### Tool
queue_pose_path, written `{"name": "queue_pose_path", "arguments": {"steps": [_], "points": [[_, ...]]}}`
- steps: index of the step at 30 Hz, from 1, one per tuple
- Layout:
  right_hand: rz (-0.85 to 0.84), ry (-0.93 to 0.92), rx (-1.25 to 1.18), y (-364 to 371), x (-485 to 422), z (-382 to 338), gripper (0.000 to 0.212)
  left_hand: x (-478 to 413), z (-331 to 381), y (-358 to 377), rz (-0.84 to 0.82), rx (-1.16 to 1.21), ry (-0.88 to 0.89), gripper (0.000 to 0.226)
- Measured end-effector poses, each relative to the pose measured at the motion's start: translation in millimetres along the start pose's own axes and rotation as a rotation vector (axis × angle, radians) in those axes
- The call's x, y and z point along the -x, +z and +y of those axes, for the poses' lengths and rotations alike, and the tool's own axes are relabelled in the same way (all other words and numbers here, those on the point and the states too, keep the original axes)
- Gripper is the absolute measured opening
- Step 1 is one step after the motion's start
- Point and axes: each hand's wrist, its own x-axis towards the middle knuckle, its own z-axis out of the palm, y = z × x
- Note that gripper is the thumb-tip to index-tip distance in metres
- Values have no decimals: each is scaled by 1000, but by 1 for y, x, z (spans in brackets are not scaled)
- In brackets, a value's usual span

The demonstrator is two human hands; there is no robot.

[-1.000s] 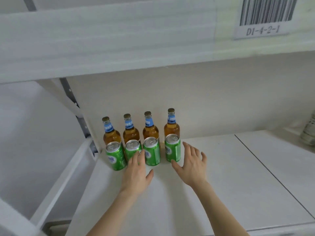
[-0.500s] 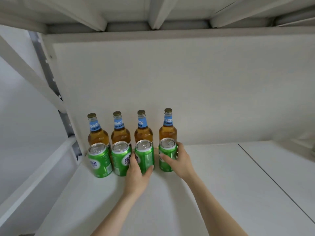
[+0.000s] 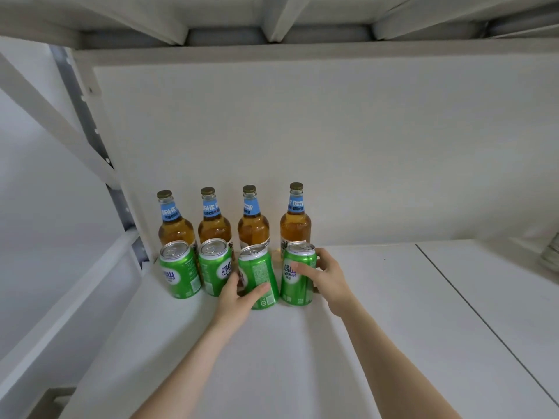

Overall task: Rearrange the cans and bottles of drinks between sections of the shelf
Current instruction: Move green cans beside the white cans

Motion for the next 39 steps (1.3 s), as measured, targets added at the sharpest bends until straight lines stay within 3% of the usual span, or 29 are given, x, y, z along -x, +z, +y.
{"name": "queue_pose_path", "arguments": {"steps": [6, 11, 16, 22, 39], "points": [[-45, 102, -31, 0, 30, -26, 45, 36, 21, -14, -67, 65, -109, 44], [-59, 134, -60, 2, 67, -48, 42, 71, 40, -26, -104, 82, -135, 70], [-45, 165, -105, 2, 113, -60, 40, 109, 59, -40, -134, 114, -152, 67], [-27, 165, -124, 4, 177, -68, 39, 160, 79, -56, -145, 118, -155, 36], [63, 87, -139, -54, 275, -84, 32, 233, 118, -11, -287, 94, -80, 46]]}}
